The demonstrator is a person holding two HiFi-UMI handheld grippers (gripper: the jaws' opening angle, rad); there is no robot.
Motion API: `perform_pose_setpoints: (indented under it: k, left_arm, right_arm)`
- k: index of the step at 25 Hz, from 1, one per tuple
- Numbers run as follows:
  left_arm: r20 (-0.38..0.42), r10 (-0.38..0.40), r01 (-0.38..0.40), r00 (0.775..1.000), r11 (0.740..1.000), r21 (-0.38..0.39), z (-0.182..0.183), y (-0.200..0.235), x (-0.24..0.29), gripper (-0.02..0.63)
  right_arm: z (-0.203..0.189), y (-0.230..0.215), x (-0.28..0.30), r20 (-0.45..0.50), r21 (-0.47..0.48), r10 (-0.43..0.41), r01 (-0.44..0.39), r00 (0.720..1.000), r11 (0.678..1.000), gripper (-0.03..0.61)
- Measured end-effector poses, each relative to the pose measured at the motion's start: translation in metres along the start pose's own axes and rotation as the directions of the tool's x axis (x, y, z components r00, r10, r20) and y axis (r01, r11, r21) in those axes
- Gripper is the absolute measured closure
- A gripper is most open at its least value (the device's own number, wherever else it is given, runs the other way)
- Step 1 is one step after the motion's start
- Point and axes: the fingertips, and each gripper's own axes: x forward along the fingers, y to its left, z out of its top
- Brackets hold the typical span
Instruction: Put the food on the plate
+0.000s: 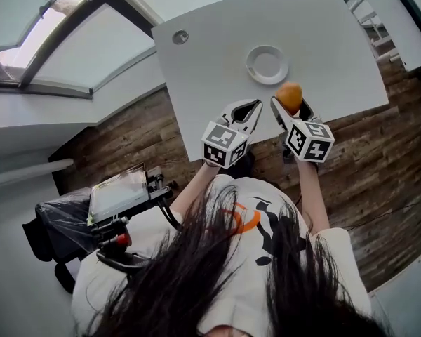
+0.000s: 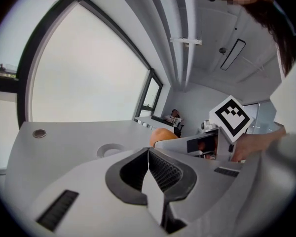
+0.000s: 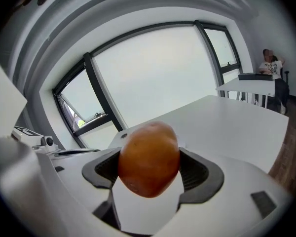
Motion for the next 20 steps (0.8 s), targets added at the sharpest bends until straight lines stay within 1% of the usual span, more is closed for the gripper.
perform_pose_setpoints:
  k: [4,9,15,20]
  left_arm:
    - [-0.008,-0.009,0.009,1.0,1.0,-0.019,0.0,0.015,0.009,0.607]
    - [-0.017,-0.004,0.003,1.0,0.999,-0.045,0.0,0.04,0.015,0.607]
    - [-0.006,0.033,-0.033,0.999,0.997,-0.073,0.003,0.07,0.016,0.607]
    - [0.008,0.053,-0.052,0.999,0.993,-0.109,0.003,0.083,0.012,0.607]
  right_arm:
    - [0.006,-0.009,0.044,-0.051,-0.08,-0.001,-0.003,0.999,0.997,0.218]
    - [0.004,-0.016,0.098,-0.138,-0.18,0.001,-0.027,0.99,0.983,0.218]
    - [-0.006,-0.034,0.146,-0.223,-0.247,-0.042,-0.015,0.974,0.969,0.218]
    - [-0.023,-0.04,0.166,-0.291,-0.299,-0.063,-0.028,0.955,0.954,0.218]
